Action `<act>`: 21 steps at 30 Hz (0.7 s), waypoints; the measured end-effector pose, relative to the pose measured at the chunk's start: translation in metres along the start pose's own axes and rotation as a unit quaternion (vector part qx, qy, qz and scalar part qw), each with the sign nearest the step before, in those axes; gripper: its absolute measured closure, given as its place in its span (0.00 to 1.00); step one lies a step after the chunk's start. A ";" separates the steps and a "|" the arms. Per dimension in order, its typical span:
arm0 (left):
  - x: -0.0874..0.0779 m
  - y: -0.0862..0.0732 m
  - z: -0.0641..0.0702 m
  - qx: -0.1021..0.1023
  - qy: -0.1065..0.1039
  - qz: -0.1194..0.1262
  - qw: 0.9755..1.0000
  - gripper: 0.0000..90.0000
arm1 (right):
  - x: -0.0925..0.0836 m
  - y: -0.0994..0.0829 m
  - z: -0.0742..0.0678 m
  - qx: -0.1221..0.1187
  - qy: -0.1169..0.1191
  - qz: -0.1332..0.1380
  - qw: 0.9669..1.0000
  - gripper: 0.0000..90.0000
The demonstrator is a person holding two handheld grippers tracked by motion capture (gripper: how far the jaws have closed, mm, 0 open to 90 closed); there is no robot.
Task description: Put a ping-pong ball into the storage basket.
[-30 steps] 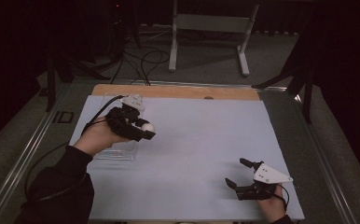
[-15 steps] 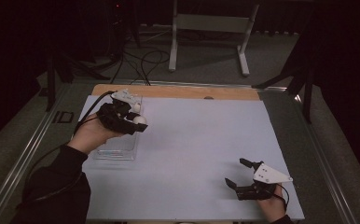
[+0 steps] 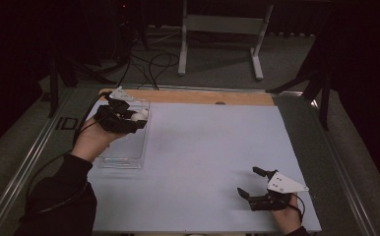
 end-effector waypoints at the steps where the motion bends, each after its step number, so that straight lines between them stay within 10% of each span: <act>1: 0.001 0.000 0.000 0.000 0.004 -0.001 1.000 0.58 | 0.000 0.000 0.000 0.000 0.000 0.000 1.000 0.11; 21: 0.030 -0.021 -0.007 -0.026 0.028 -0.020 0.999 0.58 | 0.000 -0.001 0.000 0.002 0.001 -0.002 1.000 0.11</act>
Point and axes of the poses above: each handheld gripper's, and its own axes: x roughly forward along the jaws, y roughly out of its top, z roughly to its right, the point moved 2 cm from there along x, roughly forward along the jaws, and after that the axes turned 5 degrees about -x, right-handed, at the moved point
